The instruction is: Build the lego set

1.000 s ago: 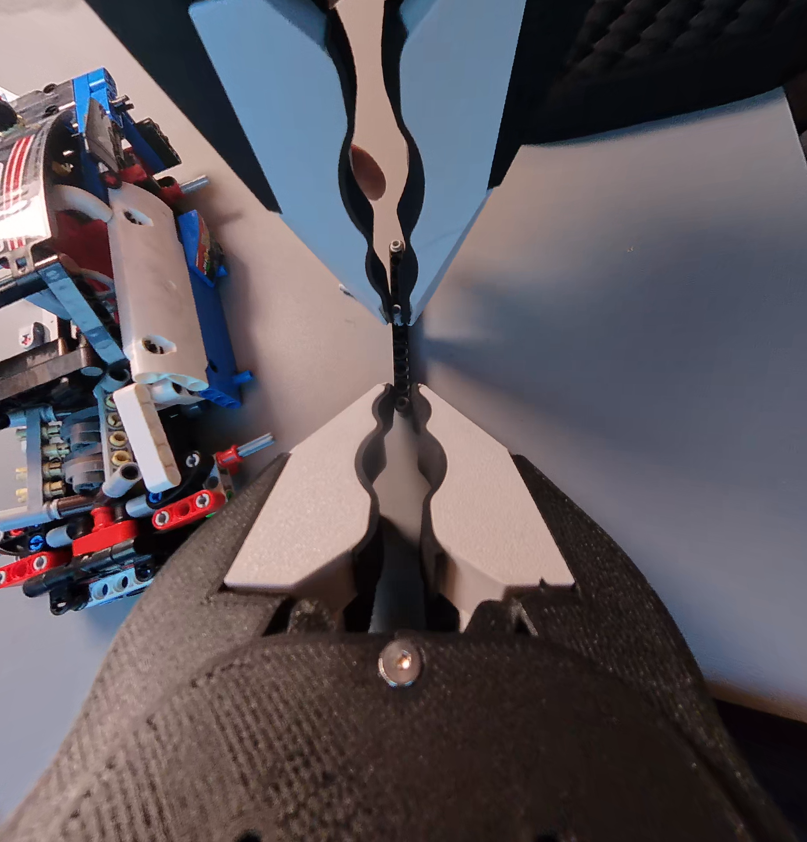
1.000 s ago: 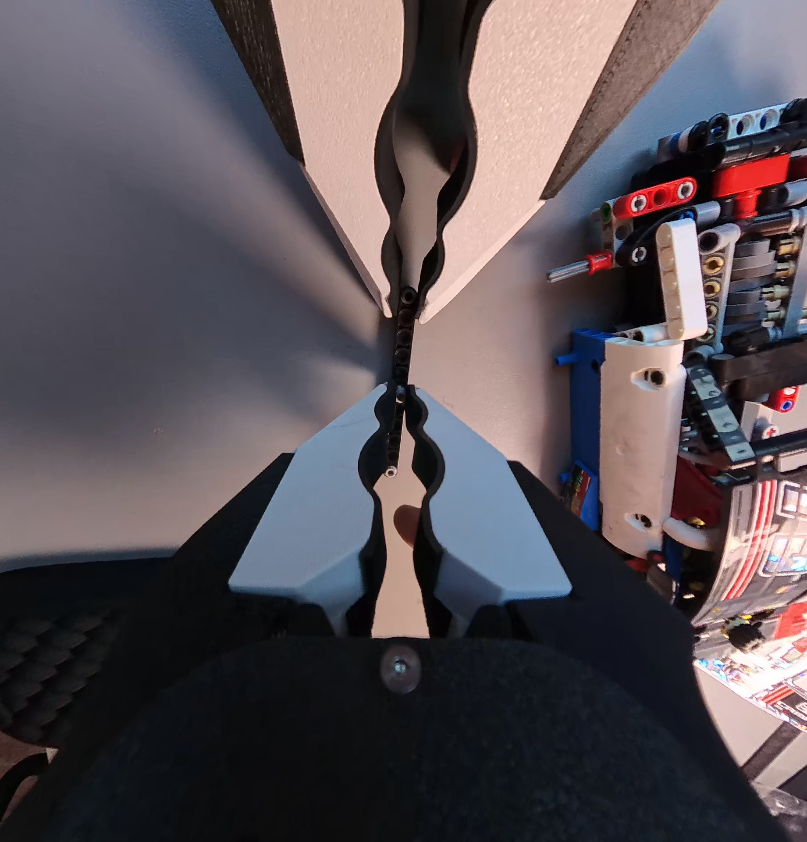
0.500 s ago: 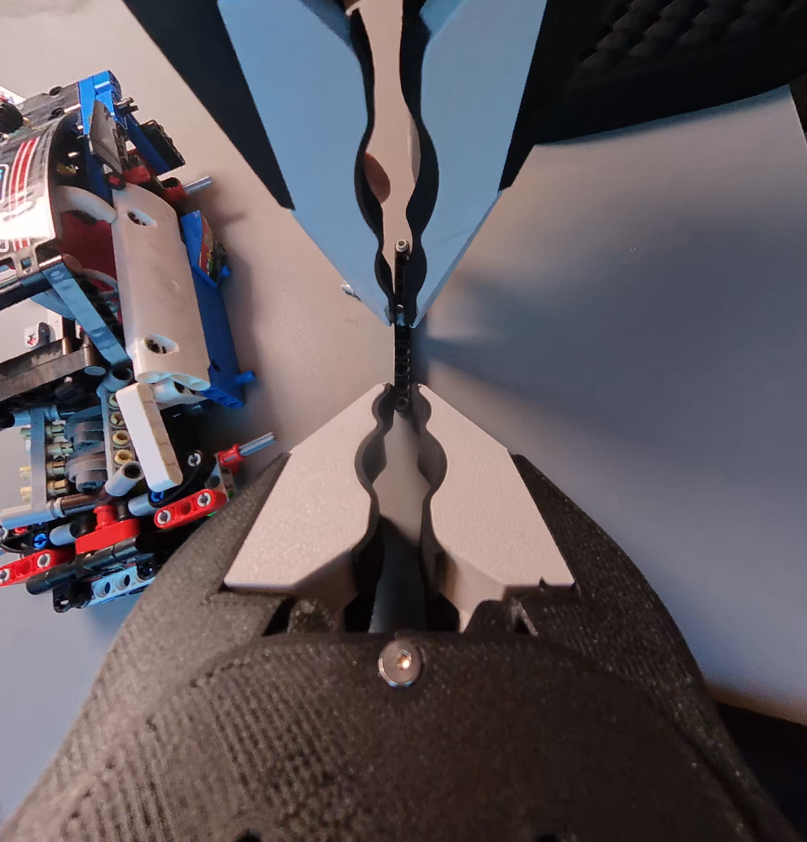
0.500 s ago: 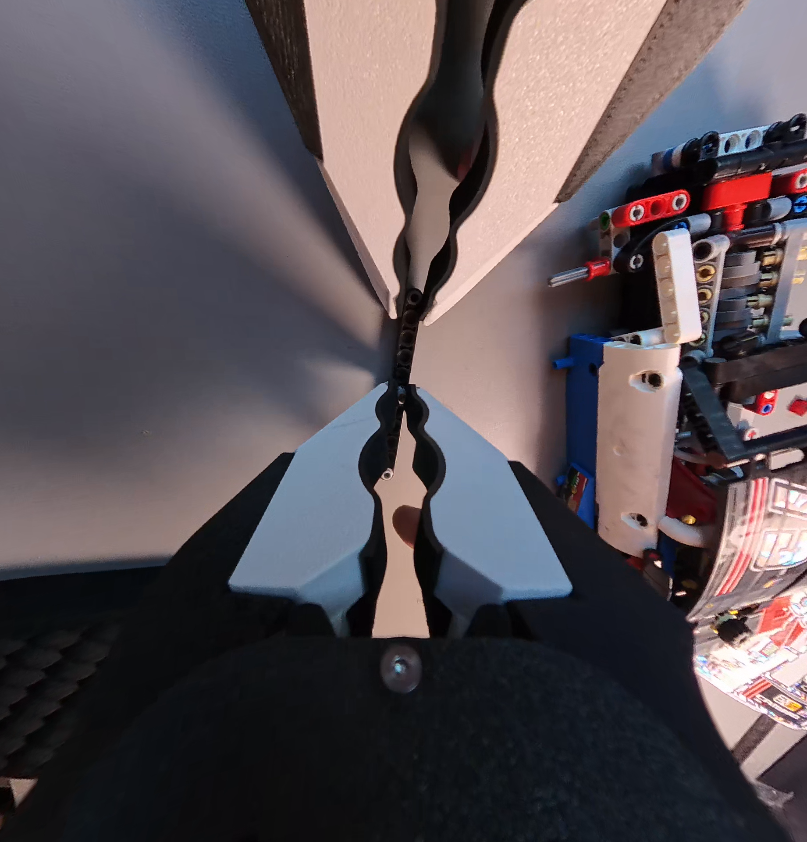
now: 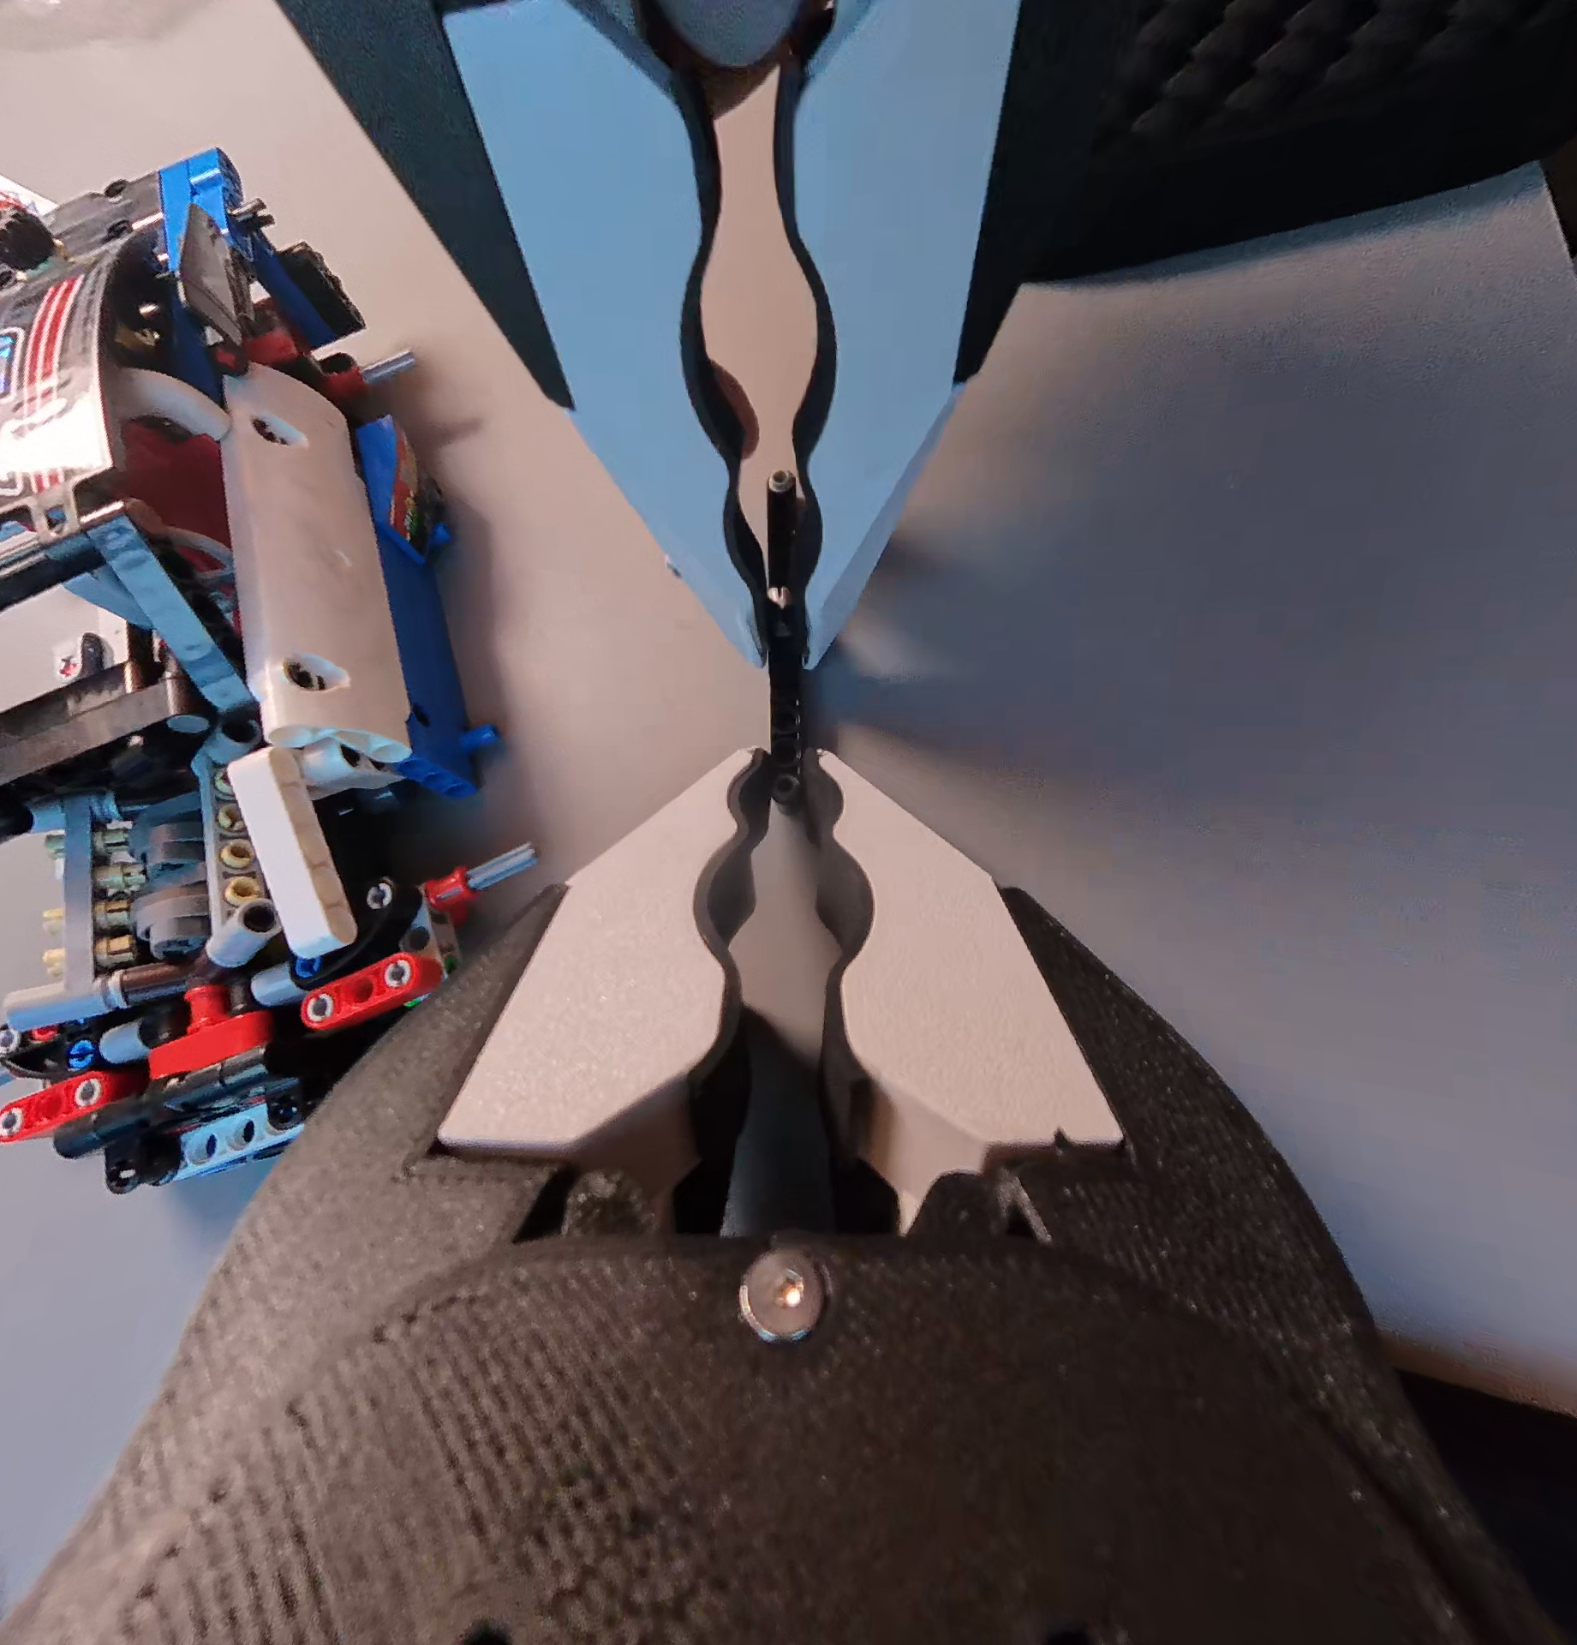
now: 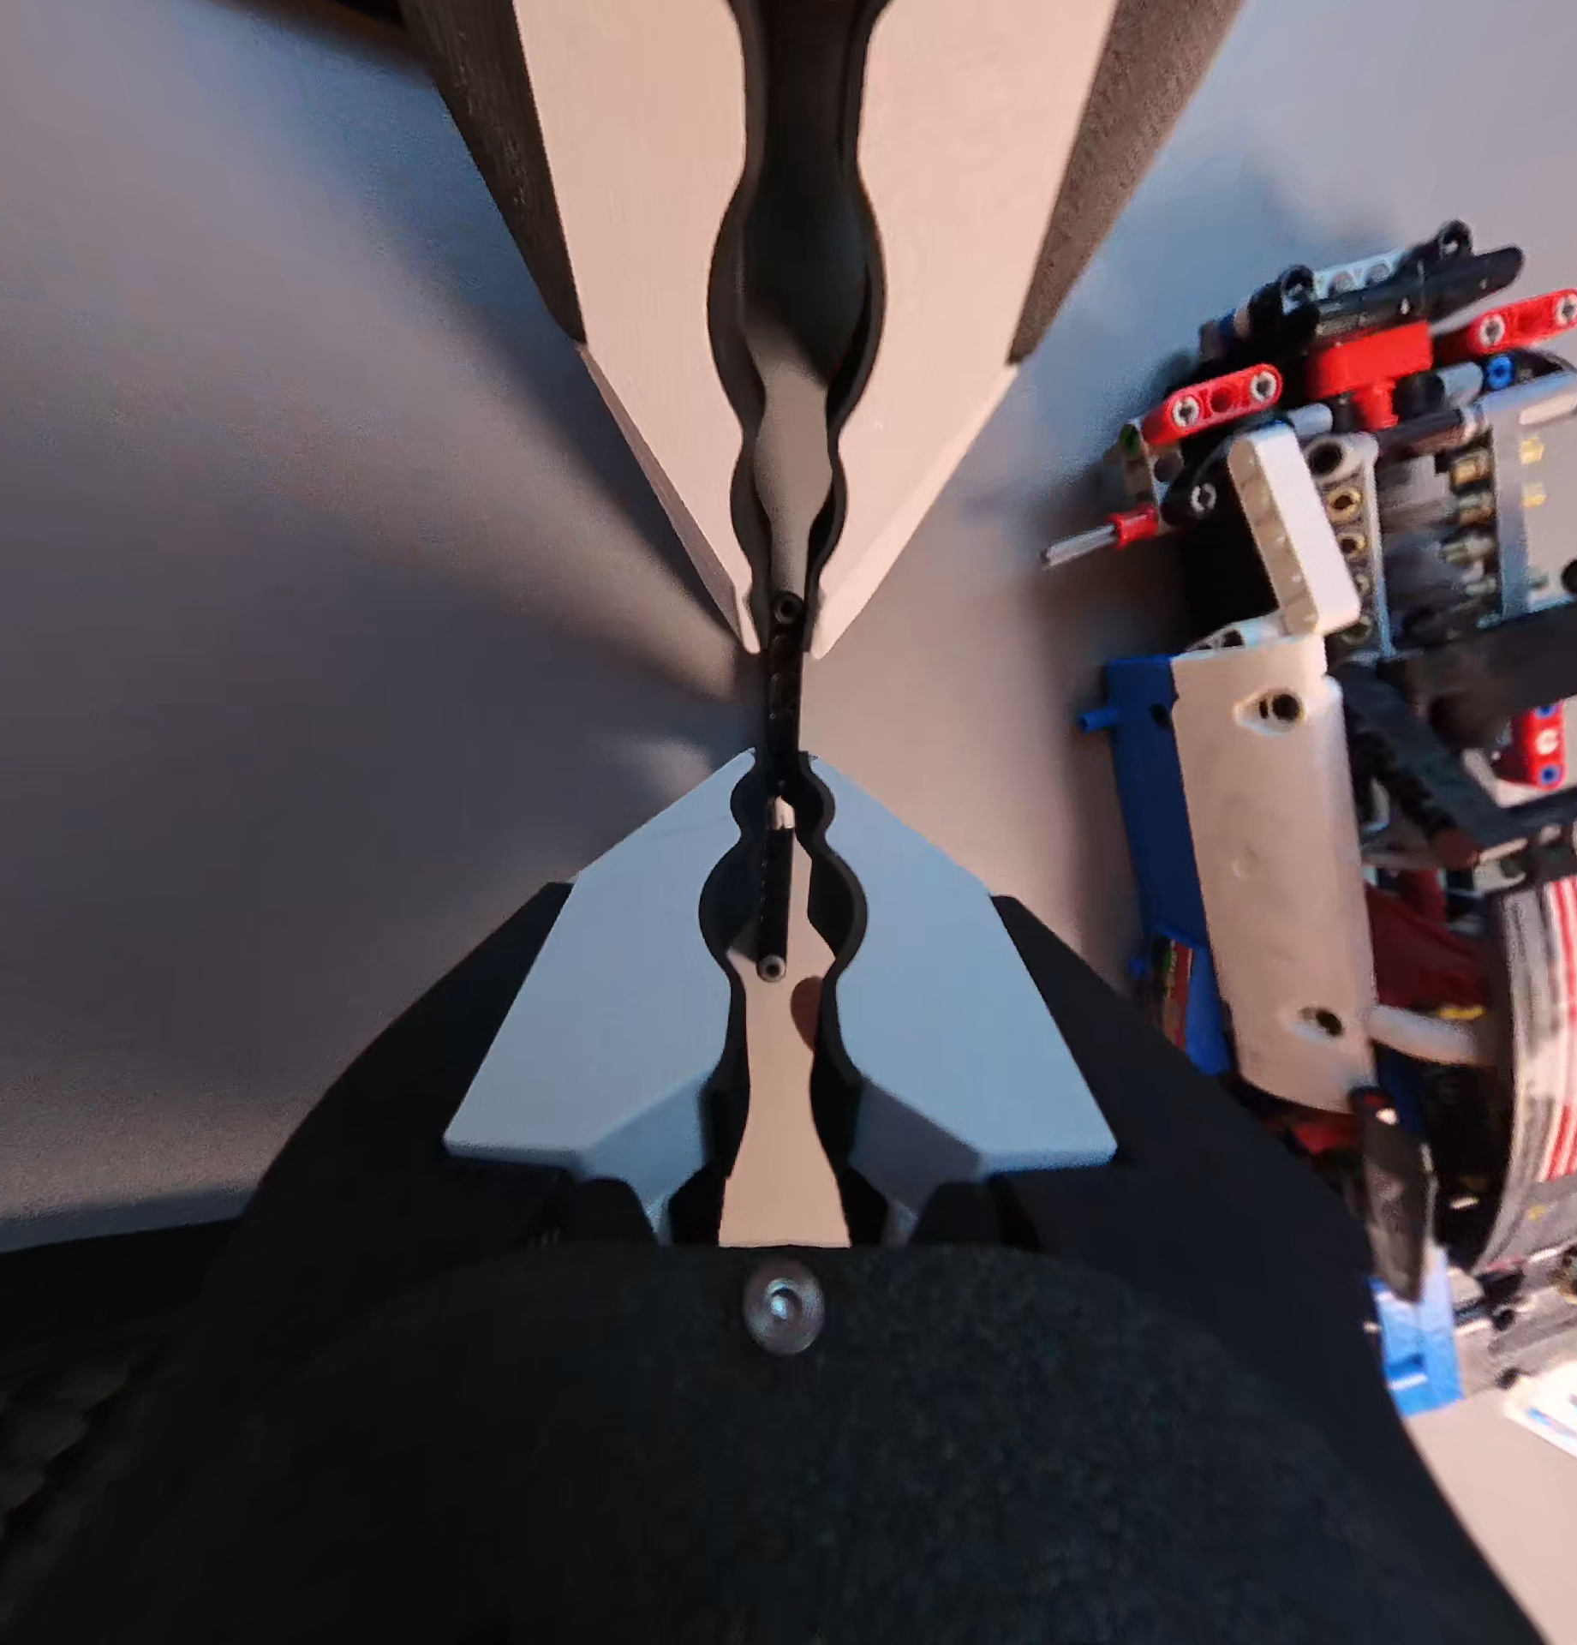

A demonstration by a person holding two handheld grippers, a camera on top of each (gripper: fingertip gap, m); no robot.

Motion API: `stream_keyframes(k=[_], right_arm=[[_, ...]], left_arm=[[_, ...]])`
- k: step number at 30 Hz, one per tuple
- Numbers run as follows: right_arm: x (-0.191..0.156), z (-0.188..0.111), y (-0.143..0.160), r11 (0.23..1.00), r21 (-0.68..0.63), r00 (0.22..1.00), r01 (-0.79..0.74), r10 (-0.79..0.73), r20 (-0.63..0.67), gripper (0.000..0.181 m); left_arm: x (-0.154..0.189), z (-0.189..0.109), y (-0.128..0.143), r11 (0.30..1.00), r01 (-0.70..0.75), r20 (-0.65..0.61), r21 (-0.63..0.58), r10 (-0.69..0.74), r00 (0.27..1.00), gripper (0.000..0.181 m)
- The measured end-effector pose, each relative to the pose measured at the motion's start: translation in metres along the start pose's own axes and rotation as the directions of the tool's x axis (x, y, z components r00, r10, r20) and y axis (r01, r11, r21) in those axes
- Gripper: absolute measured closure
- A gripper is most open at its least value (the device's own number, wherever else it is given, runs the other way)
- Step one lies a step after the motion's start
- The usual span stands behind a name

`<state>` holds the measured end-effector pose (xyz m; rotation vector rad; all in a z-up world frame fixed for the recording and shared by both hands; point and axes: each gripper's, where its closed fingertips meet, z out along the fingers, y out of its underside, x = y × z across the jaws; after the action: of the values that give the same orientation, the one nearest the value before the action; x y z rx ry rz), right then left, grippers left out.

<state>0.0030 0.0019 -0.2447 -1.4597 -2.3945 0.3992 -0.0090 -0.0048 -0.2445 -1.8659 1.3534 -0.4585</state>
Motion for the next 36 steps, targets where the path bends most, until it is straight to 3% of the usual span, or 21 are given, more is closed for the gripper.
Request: stream_keyframes(k=[4, 16, 23, 26, 29, 32, 34, 36], right_arm=[[0.000, -0.002, 0.002, 0.995, 0.093, 0.999, -0.022, 0.026, -0.039, 0.178], [-0.002, -0.007, 0.005, 0.984, 0.178, 0.992, -0.024, 0.045, -0.117, 0.178], [0.003, -0.026, -0.022, 0.911, 0.396, 0.984, -0.110, 0.157, -0.088, 0.178], [0.014, -0.055, -0.049, 0.741, 0.620, 0.946, -0.259, 0.325, 0.006, 0.178], [0.026, -0.093, -0.077, 0.401, 0.806, 0.850, -0.435, 0.478, 0.221, 0.178], [0.032, -0.107, -0.088, 0.141, 0.838, 0.755, -0.527, 0.531, 0.385, 0.178], [0.037, -0.108, -0.090, 0.020, 0.826, 0.696, -0.564, 0.551, 0.461, 0.178], [0.038, -0.106, -0.092, -0.047, 0.810, 0.663, -0.585, 0.548, 0.510, 0.178]], left_arm=[[0.000, 0.000, 0.000, 1.000, 0.002, 0.000, 0.000, -0.002, 1.000, 0.175], [0.000, 0.000, 0.000, 1.000, -0.011, 0.012, 0.002, 0.011, 1.000, 0.175], [-0.001, -0.001, -0.002, 1.000, -0.001, 0.002, 0.024, 0.000, 1.000, 0.173], [-0.004, -0.012, -0.016, 0.988, 0.041, -0.013, 0.146, -0.039, 0.999, 0.157], [-0.014, -0.034, -0.042, 0.941, 0.101, 0.001, 0.324, -0.107, 0.994, 0.157], [-0.024, -0.060, -0.070, 0.860, 0.113, 0.041, 0.498, -0.153, 0.987, 0.161], [-0.029, -0.075, -0.080, 0.818, 0.097, 0.073, 0.568, -0.168, 0.983, 0.164], [-0.033, -0.084, -0.084, 0.794, 0.068, 0.115, 0.604, -0.171, 0.978, 0.167]])
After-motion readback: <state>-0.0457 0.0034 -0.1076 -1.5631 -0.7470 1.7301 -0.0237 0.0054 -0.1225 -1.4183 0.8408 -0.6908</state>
